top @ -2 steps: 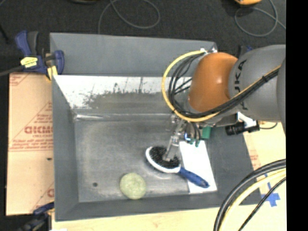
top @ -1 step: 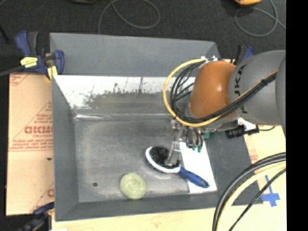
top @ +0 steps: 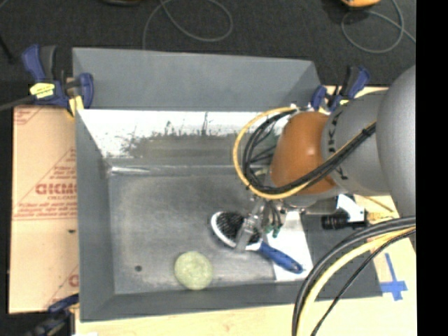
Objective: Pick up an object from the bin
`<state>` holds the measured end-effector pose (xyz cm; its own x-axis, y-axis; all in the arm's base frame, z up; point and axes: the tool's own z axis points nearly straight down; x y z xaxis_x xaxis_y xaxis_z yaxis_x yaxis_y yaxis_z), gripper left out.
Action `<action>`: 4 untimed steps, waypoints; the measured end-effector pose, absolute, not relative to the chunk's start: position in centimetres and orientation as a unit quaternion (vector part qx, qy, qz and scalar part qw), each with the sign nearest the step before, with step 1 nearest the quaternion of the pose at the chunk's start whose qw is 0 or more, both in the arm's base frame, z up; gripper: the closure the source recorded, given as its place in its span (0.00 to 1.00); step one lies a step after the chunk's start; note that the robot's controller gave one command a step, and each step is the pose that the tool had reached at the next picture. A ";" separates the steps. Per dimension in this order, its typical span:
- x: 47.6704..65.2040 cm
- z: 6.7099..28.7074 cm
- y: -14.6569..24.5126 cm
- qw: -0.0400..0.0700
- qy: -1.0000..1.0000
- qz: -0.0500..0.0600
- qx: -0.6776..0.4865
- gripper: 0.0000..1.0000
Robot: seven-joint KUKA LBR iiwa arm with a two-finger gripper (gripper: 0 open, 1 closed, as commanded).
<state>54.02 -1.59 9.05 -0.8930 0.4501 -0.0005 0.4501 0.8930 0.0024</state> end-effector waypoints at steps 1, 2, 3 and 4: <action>55.0 7.7 -1.9 0.005 0.978 0.002 0.211 1.00; 55.0 7.7 -1.9 0.005 0.978 0.002 0.211 1.00; 54.9 8.0 -1.9 0.004 0.978 0.001 0.210 1.00; 54.7 9.4 -1.9 -0.001 0.978 0.000 0.210 1.00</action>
Offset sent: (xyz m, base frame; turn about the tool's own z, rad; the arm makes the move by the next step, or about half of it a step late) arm 0.0000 0.0000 0.0000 0.0000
